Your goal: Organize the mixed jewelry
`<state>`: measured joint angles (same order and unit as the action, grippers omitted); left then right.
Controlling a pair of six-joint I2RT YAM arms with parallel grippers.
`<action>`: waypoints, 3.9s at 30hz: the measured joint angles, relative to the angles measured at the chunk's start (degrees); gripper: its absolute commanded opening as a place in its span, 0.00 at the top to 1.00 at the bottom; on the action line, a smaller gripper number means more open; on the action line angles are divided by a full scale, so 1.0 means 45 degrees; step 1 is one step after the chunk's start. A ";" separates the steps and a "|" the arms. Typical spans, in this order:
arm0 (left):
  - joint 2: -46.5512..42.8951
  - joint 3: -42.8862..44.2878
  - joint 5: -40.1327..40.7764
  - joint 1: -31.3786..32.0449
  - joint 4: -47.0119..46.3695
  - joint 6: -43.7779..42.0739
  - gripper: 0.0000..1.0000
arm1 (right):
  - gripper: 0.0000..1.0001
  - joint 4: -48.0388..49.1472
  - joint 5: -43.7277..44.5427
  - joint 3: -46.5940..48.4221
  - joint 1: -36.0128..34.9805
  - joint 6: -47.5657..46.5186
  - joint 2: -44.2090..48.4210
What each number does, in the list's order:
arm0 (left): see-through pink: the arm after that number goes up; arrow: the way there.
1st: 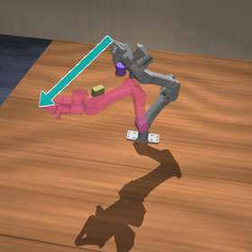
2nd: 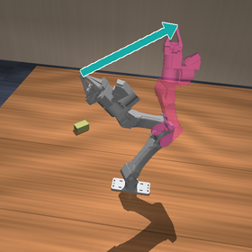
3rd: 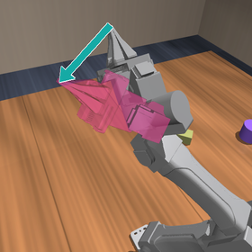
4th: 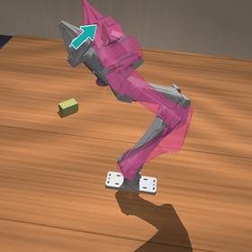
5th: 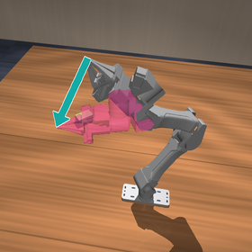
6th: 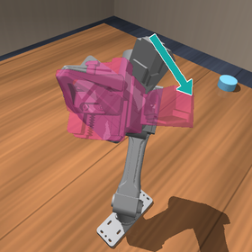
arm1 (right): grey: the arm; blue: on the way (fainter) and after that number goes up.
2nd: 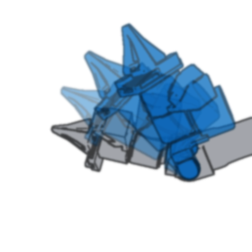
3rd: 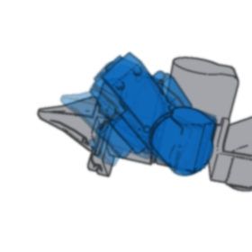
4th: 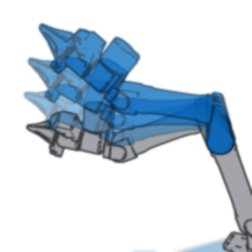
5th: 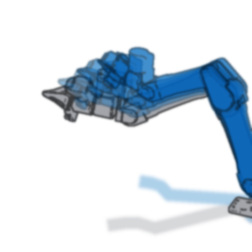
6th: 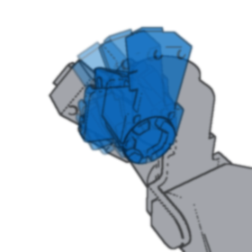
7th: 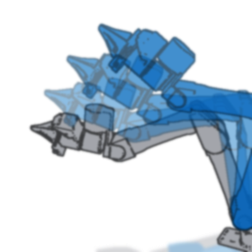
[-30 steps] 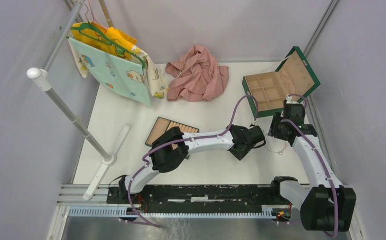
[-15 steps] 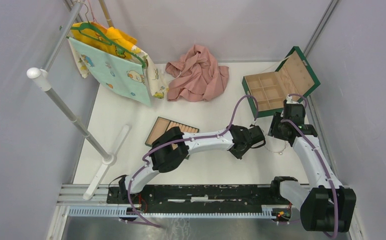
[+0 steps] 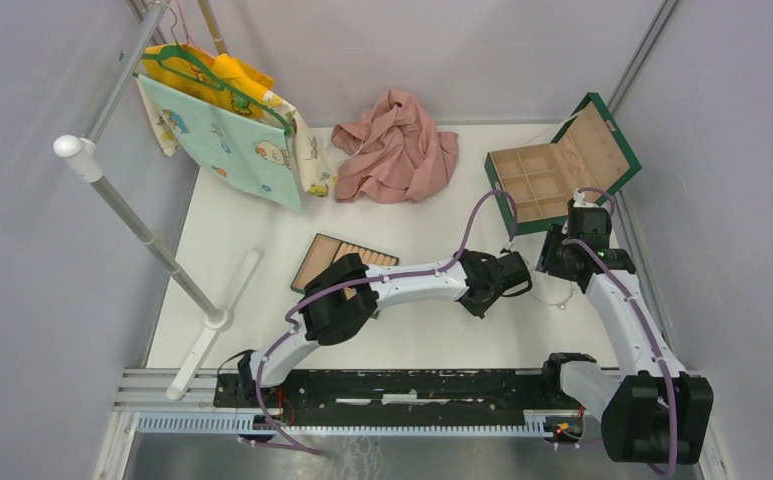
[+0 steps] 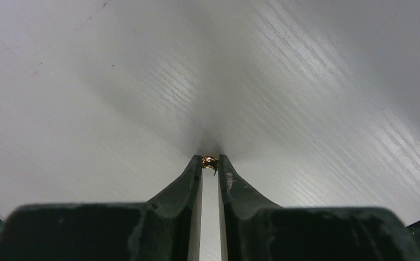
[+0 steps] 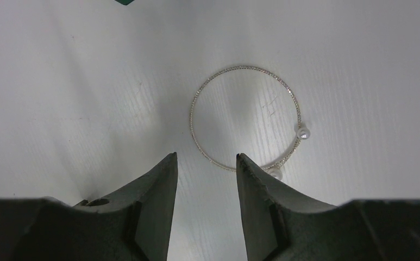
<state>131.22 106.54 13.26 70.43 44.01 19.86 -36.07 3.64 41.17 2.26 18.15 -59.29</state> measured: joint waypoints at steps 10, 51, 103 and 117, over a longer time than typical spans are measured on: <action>-0.0049 0.0000 0.0102 -0.0253 0.0175 0.0000 0.82 | 0.50 0.0087 -0.0005 0.0063 0.0000 0.0146 -0.0005; -0.0214 0.0515 -0.0418 -0.2259 0.1642 0.2118 0.44 | 0.50 0.0899 -0.0471 0.0617 0.0000 0.0238 -0.1248; -0.0568 -0.0835 -0.0204 -0.2079 0.1146 0.3827 0.65 | 0.50 0.0763 -0.0772 0.0612 0.0000 -0.0005 -0.1326; -0.0534 -0.0772 -0.0335 -0.2084 0.0903 0.2749 0.72 | 0.51 0.0767 -0.0923 0.0612 0.0000 -0.0005 -0.1321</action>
<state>128.81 103.07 11.75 61.06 48.07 32.23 -32.62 -0.51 43.92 2.26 18.13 -65.23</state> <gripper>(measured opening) 0.288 0.497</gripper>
